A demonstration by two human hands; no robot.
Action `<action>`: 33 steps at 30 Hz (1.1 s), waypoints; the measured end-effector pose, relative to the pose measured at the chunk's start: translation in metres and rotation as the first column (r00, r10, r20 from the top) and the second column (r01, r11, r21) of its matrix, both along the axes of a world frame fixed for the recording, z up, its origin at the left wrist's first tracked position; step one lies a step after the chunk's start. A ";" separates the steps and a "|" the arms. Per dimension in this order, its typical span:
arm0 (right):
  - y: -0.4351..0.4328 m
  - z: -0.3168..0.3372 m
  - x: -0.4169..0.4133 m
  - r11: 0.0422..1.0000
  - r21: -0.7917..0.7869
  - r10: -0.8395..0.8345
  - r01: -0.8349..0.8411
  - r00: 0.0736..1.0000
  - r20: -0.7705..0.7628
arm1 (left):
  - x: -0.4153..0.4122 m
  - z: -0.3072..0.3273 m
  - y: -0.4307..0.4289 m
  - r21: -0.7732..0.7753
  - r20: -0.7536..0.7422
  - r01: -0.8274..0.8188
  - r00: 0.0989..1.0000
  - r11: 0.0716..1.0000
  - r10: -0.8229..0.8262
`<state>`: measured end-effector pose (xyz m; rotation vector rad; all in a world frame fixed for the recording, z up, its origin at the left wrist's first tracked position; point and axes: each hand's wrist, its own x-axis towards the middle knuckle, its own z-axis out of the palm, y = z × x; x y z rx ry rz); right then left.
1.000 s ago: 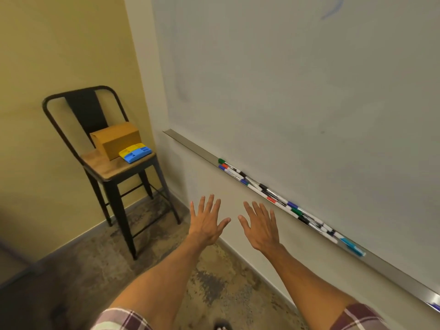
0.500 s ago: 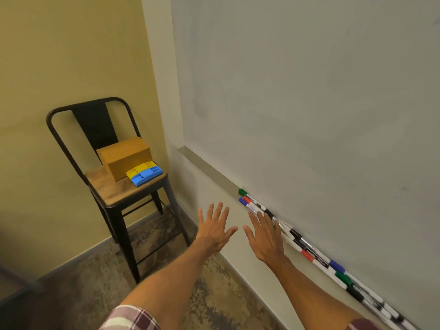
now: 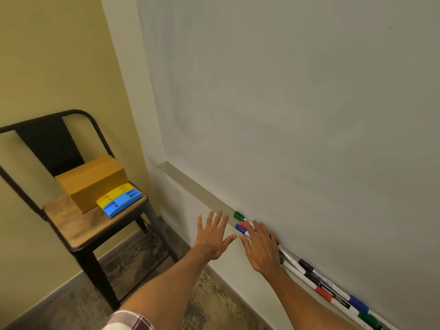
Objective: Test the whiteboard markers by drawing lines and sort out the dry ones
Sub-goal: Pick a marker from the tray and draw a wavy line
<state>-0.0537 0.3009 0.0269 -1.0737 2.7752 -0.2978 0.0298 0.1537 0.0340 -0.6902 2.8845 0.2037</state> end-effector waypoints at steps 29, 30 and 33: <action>-0.112 -0.034 0.046 0.801 0.141 -0.589 0.582 0.808 0.010 | -0.057 -0.059 -0.115 0.062 0.091 0.581 0.807 0.812 -0.584; -0.114 -0.038 0.046 0.817 0.134 -0.566 0.561 0.824 0.005 | -0.057 -0.060 -0.116 0.060 0.083 0.588 0.802 0.807 -0.591; -0.118 -0.037 0.044 0.827 0.089 -0.553 0.555 0.832 -0.048 | -0.056 -0.063 -0.120 0.061 0.076 0.594 0.799 0.802 -0.597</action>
